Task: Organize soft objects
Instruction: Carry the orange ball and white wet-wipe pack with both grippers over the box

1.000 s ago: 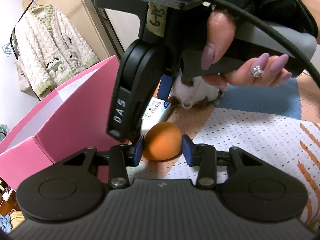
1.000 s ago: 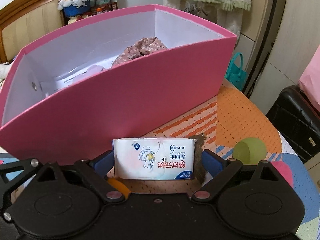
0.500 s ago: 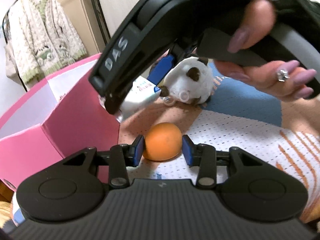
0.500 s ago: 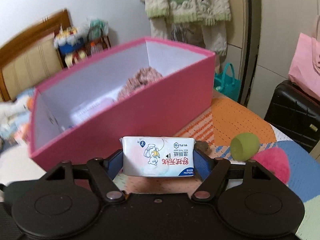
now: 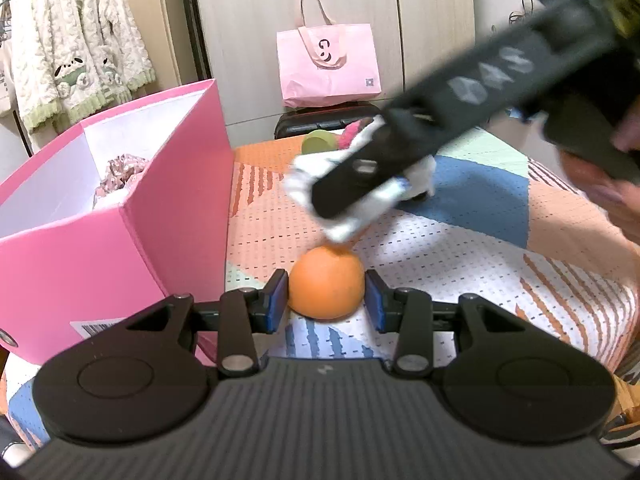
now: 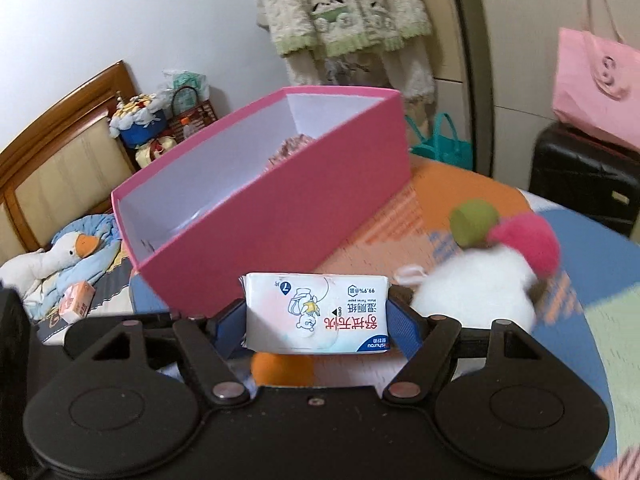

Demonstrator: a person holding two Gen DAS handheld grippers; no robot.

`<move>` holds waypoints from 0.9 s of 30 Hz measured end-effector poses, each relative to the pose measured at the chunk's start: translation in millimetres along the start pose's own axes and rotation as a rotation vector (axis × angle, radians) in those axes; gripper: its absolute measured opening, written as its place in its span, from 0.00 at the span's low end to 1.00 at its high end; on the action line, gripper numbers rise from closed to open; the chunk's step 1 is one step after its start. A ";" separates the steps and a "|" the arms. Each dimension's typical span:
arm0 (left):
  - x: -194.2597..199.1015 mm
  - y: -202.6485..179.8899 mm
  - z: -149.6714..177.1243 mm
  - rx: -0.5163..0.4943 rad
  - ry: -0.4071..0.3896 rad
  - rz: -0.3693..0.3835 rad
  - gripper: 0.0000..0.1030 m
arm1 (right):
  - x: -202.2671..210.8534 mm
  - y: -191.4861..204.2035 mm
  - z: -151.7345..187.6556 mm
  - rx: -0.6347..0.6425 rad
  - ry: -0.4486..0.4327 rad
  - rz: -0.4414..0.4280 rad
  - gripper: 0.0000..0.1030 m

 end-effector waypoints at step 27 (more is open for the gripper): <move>19.1 -6.9 11.4 0.002 0.058 0.167 0.38 | 26.2 9.0 87.0 0.001 0.044 0.168 0.76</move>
Point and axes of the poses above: each gripper's, at about its wrist camera, not at the fingertips, and x roughly against the way its jaws point, y to its left, z to its underside, the point moved 5 cm from there along -x, roughly the way its jaws point, and after that the axes turned 14 degrees about y, right-handed, at the moved point
